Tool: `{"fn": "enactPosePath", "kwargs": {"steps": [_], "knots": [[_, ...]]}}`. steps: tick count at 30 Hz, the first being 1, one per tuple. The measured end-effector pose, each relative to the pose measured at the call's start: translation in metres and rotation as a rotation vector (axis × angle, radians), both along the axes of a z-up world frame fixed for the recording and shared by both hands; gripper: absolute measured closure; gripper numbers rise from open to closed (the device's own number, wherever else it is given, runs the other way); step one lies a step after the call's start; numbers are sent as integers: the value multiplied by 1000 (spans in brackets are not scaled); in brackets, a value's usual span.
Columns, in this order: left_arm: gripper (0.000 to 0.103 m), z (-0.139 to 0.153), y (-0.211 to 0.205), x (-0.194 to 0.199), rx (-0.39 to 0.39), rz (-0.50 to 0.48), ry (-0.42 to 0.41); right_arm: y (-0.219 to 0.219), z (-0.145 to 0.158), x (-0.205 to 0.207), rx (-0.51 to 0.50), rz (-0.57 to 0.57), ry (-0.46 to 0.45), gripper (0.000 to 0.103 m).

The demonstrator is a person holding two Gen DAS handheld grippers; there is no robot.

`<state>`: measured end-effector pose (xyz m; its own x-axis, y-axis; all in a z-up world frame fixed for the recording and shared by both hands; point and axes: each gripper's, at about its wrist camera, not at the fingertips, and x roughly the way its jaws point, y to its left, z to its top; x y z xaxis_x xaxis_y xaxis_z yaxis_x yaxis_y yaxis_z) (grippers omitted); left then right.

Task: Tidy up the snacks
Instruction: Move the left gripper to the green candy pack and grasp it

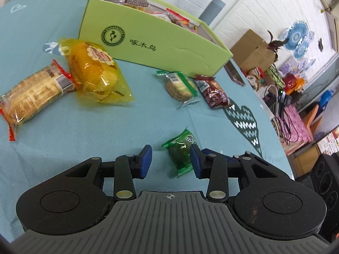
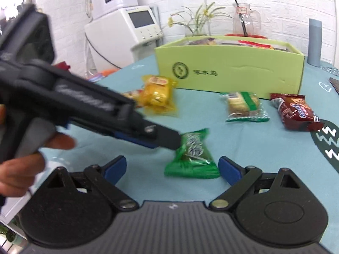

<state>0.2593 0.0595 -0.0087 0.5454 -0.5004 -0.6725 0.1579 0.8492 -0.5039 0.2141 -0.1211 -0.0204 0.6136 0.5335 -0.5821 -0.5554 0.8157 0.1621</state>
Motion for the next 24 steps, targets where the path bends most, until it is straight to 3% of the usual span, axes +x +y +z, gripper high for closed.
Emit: {"fn": "enactPosePath", "kwargs": {"steps": [3, 7, 9, 18, 22, 24], "knots": [[85, 2, -8, 1, 16, -14, -9, -2, -1, 4, -3, -34, 12, 10], [74, 2, -20, -1, 69, -24, -26, -3, -5, 6, -12, -44, 15, 8], [64, 1, -24, -1, 94, -22, -32, -3, -6, 9, -4, -22, 29, 1], [71, -3, -28, 2, 75, -49, -31, 1, -6, 16, -76, 5, -12, 2], [72, -5, -28, 9, 59, -55, -18, 1, -7, 21, -78, 9, -6, 10], [73, -5, -27, 11, 54, -52, -14, 4, -5, 21, -90, 7, -23, 27]]}}
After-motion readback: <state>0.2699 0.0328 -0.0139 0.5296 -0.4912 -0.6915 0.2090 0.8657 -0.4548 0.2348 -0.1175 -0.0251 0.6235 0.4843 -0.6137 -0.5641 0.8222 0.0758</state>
